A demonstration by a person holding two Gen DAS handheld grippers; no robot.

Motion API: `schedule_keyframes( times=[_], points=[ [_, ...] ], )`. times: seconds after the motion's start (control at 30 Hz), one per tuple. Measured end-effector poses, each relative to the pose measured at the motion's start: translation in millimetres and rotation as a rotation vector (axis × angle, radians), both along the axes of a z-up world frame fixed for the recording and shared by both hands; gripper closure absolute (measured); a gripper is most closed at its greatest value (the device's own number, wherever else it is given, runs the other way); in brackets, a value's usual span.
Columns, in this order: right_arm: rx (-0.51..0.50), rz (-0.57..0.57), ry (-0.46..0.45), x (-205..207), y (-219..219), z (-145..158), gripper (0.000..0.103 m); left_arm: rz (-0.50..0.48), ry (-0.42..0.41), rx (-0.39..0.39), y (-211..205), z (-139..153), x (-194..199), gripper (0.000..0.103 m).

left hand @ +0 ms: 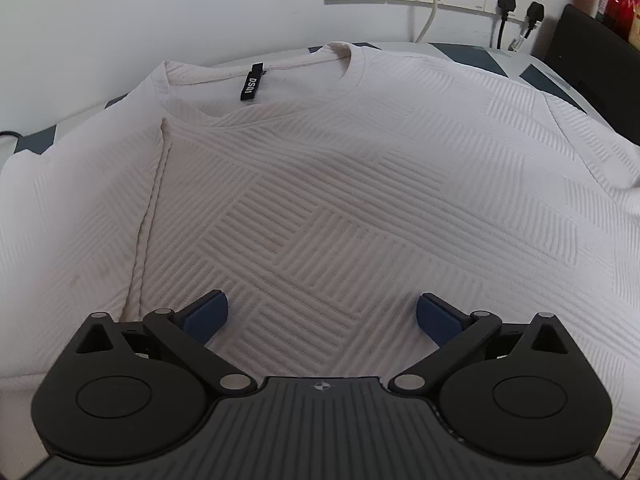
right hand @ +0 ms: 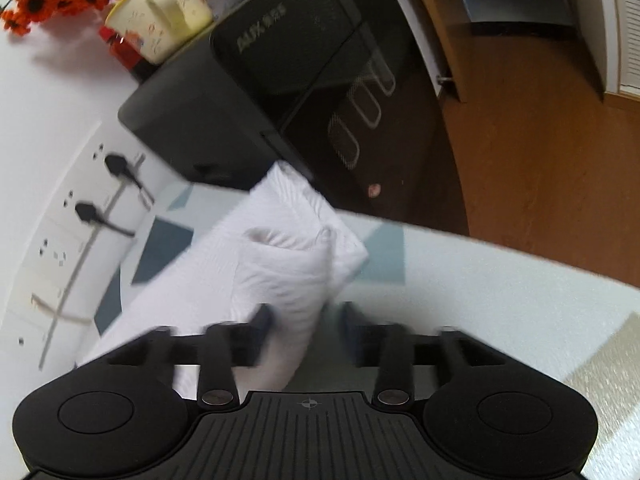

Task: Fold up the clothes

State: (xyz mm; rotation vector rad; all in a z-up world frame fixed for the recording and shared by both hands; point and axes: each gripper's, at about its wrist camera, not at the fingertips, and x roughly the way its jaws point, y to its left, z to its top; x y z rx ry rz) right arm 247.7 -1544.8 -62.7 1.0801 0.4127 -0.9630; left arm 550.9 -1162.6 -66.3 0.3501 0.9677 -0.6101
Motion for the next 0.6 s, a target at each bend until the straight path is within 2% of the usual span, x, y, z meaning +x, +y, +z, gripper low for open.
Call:
schedule_keyframes(
  times=[0.03,0.07,0.1,0.13,0.17,0.23,0.37,0.43,0.5,0.6],
  points=[
    [0.001,-0.008,-0.006,2.1,-3.6,0.7,0.052,0.0,0.0,0.0,-0.4,0.0,0.0,0.0],
    [0.001,-0.016,-0.012,4.2,-7.2,1.4,0.076,0.0,0.001,0.0,-0.6,0.2,0.1,0.0],
    [-0.003,-0.015,-0.024,5.2,-7.5,3.0,0.092,-0.001,0.004,0.0,-0.4,0.5,0.5,0.0],
    [-0.011,-0.01,-0.039,5.8,-6.3,5.1,0.097,-0.002,0.008,0.0,-0.1,0.9,0.9,0.0],
    [-0.038,-0.006,-0.041,5.0,-2.6,9.4,0.097,-0.002,0.013,-0.002,0.4,1.5,1.6,0.0],
    [-0.153,0.042,0.002,14.2,9.9,24.2,0.097,0.012,0.041,-0.022,5.0,4.6,5.4,0.001],
    [-0.365,0.21,0.113,55.7,40.1,47.1,0.096,0.13,0.142,-0.139,34.2,17.6,22.8,0.001],
    [-0.433,0.31,0.12,82.2,58.0,54.0,0.096,0.189,0.192,-0.197,48.7,24.1,31.5,0.001],
    [-0.474,0.453,0.082,109.8,83.4,57.1,0.097,0.246,0.235,-0.252,62.9,30.5,40.5,0.001],
    [-0.492,0.736,0.018,148.5,130.8,52.8,0.097,0.302,0.224,-0.29,79.6,39.1,56.9,0.002]
  ],
)
